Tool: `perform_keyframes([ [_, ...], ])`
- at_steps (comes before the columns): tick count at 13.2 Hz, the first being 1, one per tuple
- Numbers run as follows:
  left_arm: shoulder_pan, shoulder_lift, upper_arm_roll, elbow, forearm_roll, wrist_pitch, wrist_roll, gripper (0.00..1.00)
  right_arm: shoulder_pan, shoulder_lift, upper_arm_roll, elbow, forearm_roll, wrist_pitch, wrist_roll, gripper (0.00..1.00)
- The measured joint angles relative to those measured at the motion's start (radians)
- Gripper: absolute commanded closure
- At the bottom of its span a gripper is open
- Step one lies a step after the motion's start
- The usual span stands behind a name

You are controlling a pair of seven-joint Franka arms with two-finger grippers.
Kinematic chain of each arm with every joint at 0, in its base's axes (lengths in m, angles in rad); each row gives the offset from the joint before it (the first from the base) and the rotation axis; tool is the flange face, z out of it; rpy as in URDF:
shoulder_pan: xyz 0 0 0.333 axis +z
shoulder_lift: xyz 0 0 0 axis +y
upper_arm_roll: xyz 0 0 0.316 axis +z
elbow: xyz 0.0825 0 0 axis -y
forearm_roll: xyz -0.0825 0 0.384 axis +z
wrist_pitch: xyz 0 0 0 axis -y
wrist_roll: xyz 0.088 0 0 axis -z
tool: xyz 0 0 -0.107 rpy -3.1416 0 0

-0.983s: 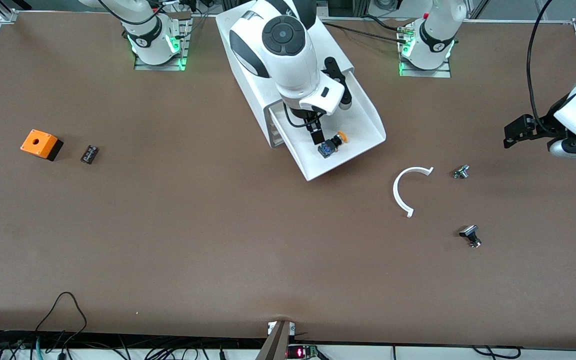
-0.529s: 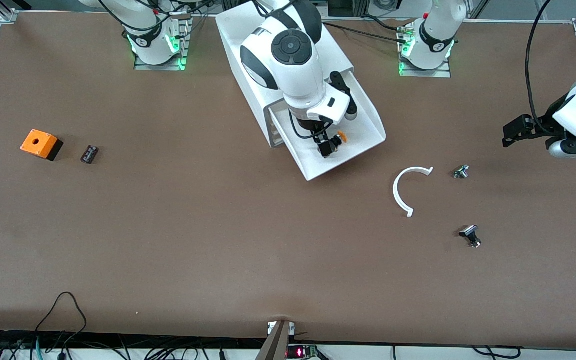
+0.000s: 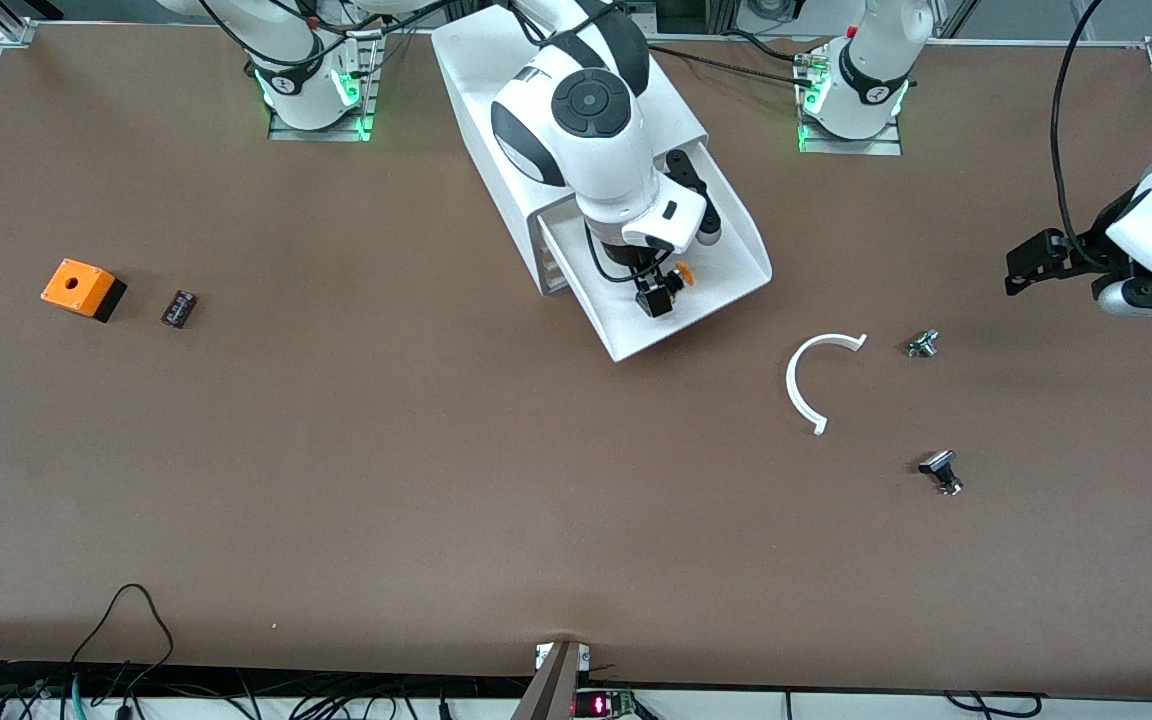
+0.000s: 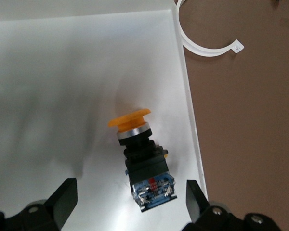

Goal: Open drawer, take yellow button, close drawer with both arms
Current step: 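Close the right gripper on the orange push button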

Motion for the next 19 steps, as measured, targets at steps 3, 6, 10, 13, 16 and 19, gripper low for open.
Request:
perform_keyframes([
  [3, 0.0, 0.002, 0.0, 0.002, 0.0, 0.0, 0.0, 0.0, 0.001, 0.001, -0.004, 0.0, 0.0, 0.001, -0.002, 0.0],
  [6, 0.0, 0.004, 0.0, 0.003, 0.0, 0.0, -0.001, 0.0, 0.001, 0.004, -0.005, 0.0, 0.0, 0.01, -0.003, 0.01],
  [10, 0.0, 0.007, 0.0, 0.004, 0.0, 0.0, -0.001, 0.0, 0.011, 0.022, -0.007, 0.0, 0.0, 0.037, -0.003, 0.01],
  [13, 0.0, 0.008, 0.0, 0.004, 0.0, -0.004, -0.001, 0.0, 0.013, 0.033, -0.008, 0.0, 0.0, 0.054, -0.003, 0.28],
  [16, 0.0, 0.008, 0.0, 0.005, 0.0, -0.005, -0.001, 0.0, 0.014, 0.036, -0.01, 0.002, 0.0, 0.064, -0.003, 0.44],
  [19, 0.0, 0.008, 0.0, 0.005, 0.0, -0.005, -0.001, 0.0, 0.019, 0.036, -0.011, 0.006, 0.0, 0.064, -0.004, 0.53],
])
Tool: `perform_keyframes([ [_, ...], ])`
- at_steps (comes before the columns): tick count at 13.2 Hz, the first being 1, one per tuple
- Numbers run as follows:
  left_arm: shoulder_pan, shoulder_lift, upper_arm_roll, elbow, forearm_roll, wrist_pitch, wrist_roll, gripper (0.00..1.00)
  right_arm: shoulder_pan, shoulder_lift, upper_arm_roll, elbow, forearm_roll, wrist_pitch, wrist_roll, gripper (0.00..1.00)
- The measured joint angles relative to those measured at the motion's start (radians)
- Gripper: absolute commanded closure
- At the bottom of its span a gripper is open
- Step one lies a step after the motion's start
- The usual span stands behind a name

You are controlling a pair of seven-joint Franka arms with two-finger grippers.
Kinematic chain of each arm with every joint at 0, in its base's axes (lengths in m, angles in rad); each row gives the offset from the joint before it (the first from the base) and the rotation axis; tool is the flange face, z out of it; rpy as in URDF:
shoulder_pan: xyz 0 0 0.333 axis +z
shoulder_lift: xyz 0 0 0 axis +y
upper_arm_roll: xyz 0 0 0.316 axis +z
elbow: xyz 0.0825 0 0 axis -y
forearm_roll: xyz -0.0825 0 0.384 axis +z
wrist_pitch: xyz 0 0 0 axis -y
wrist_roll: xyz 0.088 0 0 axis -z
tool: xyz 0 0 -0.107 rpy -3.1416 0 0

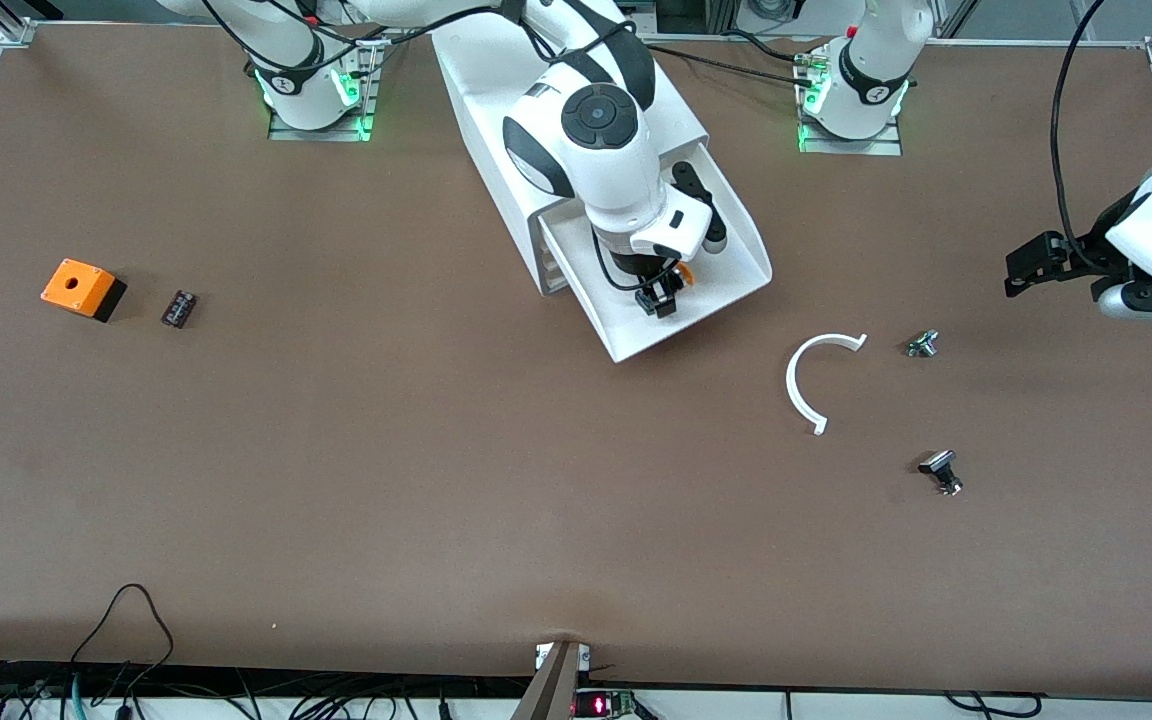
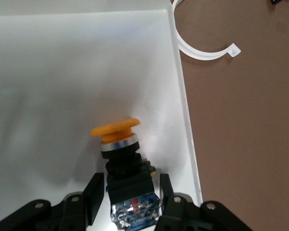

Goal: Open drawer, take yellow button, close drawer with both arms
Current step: 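Close the right gripper on the orange push button, then lift the orange button out of the drawer with the right gripper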

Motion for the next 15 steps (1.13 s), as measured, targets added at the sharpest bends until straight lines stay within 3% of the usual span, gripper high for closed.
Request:
perform_keyframes([
  [6, 0.0, 0.0, 0.0, 0.001, 0.0, -0.001, 0.0, 0.0, 0.007, -0.009, -0.002, 0.016, 0.0, -0.002, 0.0, 0.56],
  [15, 0.001, 0.001, 0.0, 0.003, 0.0, -0.001, 0.0, 0.0, -0.028, -0.174, -0.02, 0.021, 0.001, -0.169, 0.142, 0.55],
])
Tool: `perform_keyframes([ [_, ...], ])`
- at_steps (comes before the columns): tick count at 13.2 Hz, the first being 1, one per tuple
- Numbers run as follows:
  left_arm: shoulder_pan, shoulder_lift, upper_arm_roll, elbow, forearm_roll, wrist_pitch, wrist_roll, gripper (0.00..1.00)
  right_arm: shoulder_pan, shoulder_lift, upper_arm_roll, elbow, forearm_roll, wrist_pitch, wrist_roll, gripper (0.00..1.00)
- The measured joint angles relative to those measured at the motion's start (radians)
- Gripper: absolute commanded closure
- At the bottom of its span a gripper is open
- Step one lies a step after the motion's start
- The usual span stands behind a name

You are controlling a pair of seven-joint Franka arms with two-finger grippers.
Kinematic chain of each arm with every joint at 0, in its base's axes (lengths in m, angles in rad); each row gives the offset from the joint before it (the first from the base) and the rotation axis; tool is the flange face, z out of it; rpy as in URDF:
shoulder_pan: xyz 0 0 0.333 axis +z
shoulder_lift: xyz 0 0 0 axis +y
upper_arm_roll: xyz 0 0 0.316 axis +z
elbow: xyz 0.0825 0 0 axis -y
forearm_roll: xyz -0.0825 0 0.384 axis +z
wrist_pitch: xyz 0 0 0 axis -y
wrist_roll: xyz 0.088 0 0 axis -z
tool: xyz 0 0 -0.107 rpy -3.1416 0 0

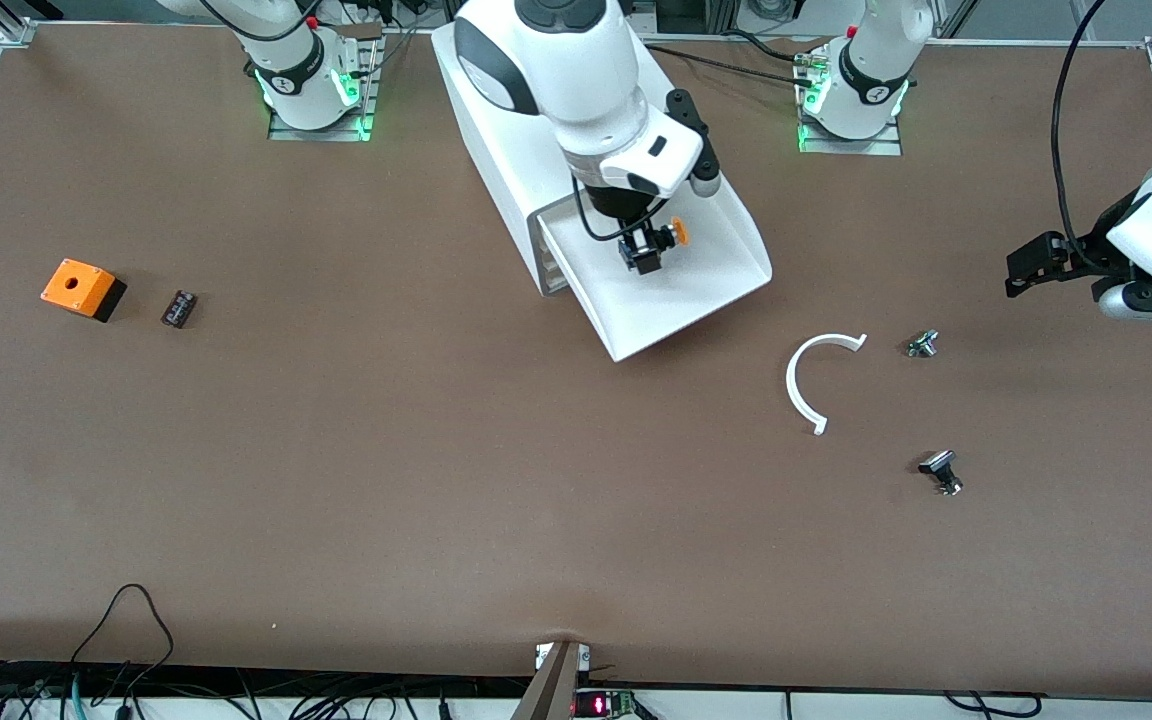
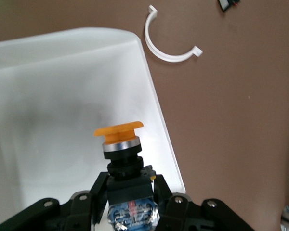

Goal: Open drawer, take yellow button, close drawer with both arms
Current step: 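Lift the orange button out of the drawer with the right gripper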

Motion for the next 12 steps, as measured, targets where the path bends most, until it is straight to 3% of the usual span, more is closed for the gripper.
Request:
perform_keyframes([
  [7, 0.001, 0.001, 0.001, 0.0, 0.0, -0.001, 0.0, 0.0, -0.191, -0.056, -0.057, -0.09, 0.053, -0.009, 0.029, 0.55],
  [12, 0.003, 0.014, 0.001, 0.015, 0.0, -0.001, 0.0, 0.0, -0.32, -0.058, -0.082, -0.222, 0.08, -0.007, 0.038, 0.55],
])
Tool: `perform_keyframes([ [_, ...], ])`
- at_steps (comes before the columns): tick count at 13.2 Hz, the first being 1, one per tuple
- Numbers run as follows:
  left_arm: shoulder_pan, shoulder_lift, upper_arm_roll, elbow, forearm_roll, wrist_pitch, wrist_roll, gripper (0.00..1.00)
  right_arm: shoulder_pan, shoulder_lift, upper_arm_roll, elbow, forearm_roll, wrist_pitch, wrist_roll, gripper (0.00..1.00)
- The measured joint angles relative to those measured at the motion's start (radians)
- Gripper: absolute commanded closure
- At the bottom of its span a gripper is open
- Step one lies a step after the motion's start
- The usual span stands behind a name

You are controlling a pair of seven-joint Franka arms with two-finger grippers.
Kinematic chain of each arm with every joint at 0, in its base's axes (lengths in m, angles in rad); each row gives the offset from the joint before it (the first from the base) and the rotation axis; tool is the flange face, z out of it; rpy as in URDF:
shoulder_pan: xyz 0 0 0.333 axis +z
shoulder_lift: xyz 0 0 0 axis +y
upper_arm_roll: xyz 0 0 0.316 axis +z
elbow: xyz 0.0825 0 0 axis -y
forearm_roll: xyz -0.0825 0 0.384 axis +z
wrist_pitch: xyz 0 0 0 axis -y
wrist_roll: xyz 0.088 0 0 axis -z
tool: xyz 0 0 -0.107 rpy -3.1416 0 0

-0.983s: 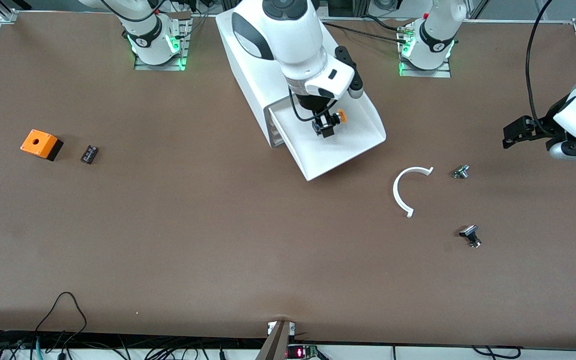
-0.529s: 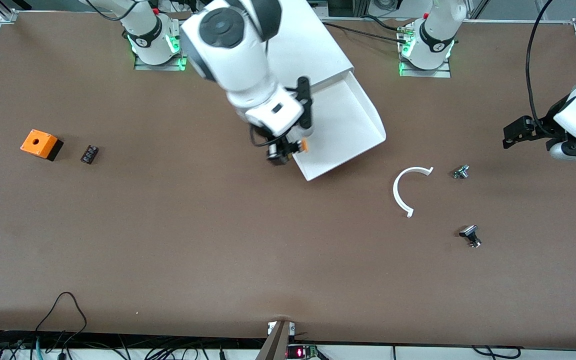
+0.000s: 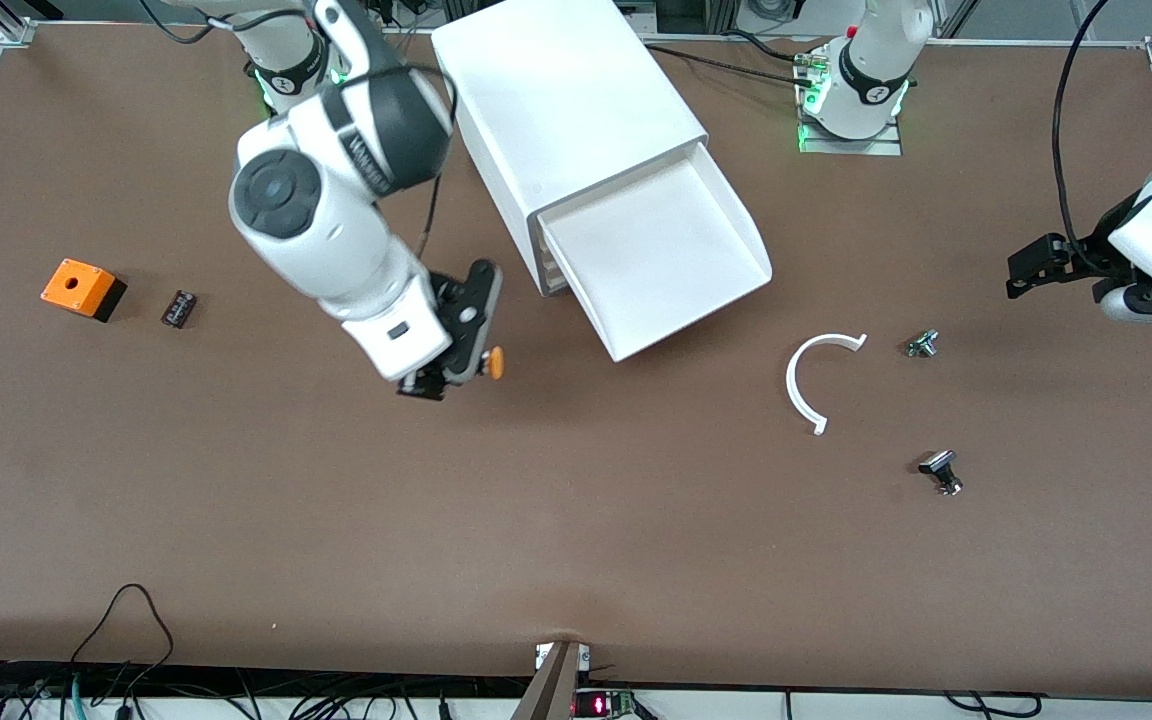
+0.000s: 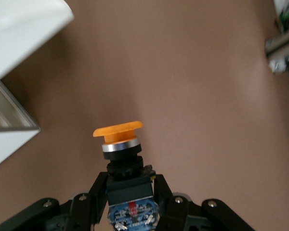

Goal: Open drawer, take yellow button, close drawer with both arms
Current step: 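Lift the orange button out of the drawer with the right gripper, then lower the orange button onto the table and open the right gripper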

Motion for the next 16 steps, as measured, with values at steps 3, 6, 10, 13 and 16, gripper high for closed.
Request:
perform_keyframes([
  [3, 0.0, 0.024, 0.0, 0.034, 0.0, 0.0, 0.0, 0.0, -0.107, 0.002, -0.017, -0.104, 0.003, 0.02, 0.0, 0.55],
  [6, -0.006, 0.031, -0.002, 0.044, 0.0, -0.002, 0.0, 0.0, -0.225, 0.001, -0.021, -0.18, 0.004, 0.042, -0.004, 0.55],
  [10, -0.018, 0.039, -0.016, 0.045, -0.033, -0.01, -0.014, 0.0, -0.349, 0.005, -0.022, -0.277, 0.004, 0.086, -0.053, 0.55],
  [13, -0.035, 0.075, -0.063, 0.045, -0.054, 0.021, -0.111, 0.0, -0.387, 0.021, -0.021, -0.417, 0.004, 0.247, -0.18, 0.55],
  [16, -0.081, 0.119, -0.1, 0.042, -0.056, 0.069, -0.264, 0.0, -0.395, 0.026, -0.02, -0.556, 0.004, 0.421, -0.274, 0.55],
])
